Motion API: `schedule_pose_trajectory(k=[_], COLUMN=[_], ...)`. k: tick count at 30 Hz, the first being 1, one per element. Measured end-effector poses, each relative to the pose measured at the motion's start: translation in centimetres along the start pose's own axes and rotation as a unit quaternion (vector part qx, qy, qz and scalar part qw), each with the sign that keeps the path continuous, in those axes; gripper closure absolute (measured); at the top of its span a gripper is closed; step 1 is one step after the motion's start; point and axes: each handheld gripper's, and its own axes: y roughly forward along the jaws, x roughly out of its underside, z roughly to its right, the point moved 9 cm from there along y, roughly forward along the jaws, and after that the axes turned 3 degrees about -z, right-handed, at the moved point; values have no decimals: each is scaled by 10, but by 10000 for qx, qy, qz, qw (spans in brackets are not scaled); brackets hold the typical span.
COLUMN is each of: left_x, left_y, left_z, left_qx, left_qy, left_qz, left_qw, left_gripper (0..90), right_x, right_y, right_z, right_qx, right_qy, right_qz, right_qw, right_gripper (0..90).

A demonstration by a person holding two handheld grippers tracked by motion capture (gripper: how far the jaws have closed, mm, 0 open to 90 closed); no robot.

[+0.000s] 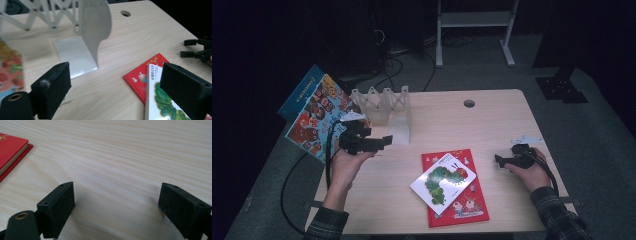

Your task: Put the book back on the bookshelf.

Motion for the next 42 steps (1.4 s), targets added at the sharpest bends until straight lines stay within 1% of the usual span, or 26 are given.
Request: schedule_pose_trajectory(k=[1, 2, 3, 7, 10, 13, 14, 15, 16, 17, 18, 20, 22, 25, 27, 28, 29, 31, 33, 36, 38, 39, 40, 41, 42], left_x=[3, 6, 8, 20, 31, 42, 45, 48, 52, 56, 60, 68, 71, 77, 83, 87, 90, 94, 98, 100, 101, 101, 101, 101, 101], left_y=[4, 8, 12, 24, 32, 38, 40, 42, 44, 46, 49, 54, 56, 59, 63, 66, 67, 72, 76, 81, 84, 86, 87, 88, 90], left_z=[3, 6, 8, 16, 22, 27, 29, 31, 33, 35, 36, 36, 37, 38, 38, 38, 37, 38, 38, 39, 41, 43, 45, 47, 48], left_qx=[75, 105, 131, 181, 330, 490, 552, 648, 743, 818, 850, 857, 889, 909, 897, 887, 894, 933, 956, 1026, 1143, 1234, 1364, 1435, 1459], left_qy=[49, 87, 141, 377, 459, 483, 519, 549, 534, 537, 559, 675, 647, 620, 653, 654, 669, 644, 663, 723, 763, 712, 659, 642, 690], left_qz=[-46, -81, -79, -222, -404, -496, -518, -506, -540, -588, -635, -755, -780, -757, -872, -998, -1071, -1132, -1213, -1292, -1305, -1320, -1306, -1314, -1330], left_qw=[9999, 9999, 9998, 9989, 9976, 9964, 9958, 9951, 9943, 9935, 9928, 9912, 9909, 9910, 9900, 9889, 9880, 9871, 9858, 9836, 9819, 9810, 9798, 9788, 9779], left_gripper=[45, 19, 18, 16, 16, 16, 21, 32, 35, 38, 43, 51, 51, 52, 52, 57, 59, 59, 61, 82, 161, 164, 203, 243, 267], right_x=[0, 0, 0, 1, 2, 4, 4, 5, 6, 7, 8, 8, 5, 0, -1, -1, -2, -1, 0, 2, 5, 6, 7, 8, 8], right_y=[0, 0, 0, -1, -2, -4, -5, -8, -11, -14, -17, -24, -31, -42, -47, -50, -53, -57, -61, -64, -64, -64, -64, -64, -63], right_z=[0, 0, 0, -1, -2, -2, -2, -3, -3, -4, -5, -11, -17, -30, -38, -43, -49, -59, -69, -83, -92, -96, -99, -103, -106], right_qx=[1, 0, 2, 3, 27, 78, 75, 67, 52, 31, 16, -78, -198, -385, -514, -586, -679, -830, -972, -1199, -1321, -1377, -1433, -1481, -1516], right_qy=[1, 2, 2, 4, 41, 59, 67, 65, 58, 62, 48, 24, 9, -92, -161, -198, -247, -304, -414, -487, -562, -623, -657, -675, -689], right_qz=[2, 1, 3, 4, 16, 27, 17, -17, -67, -155, -234, -212, -120, 31, 91, 125, 165, 201, 202, 189, 137, 132, 113, 97, 88], right_qw=[10000, 10000, 10000, 10000, 10000, 9999, 9999, 10000, 9999, 9999, 9997, 9997, 9997, 9992, 9985, 9980, 9972, 9959, 9942, 9914, 9895, 9884, 9874, 9866, 9860], right_gripper=[123, 123, 123, 127, 138, 148, 180, 243, 300, 329, 354, 367, 367, 364, 362, 362, 363, 366, 368, 380, 389, 390, 391, 395, 398])
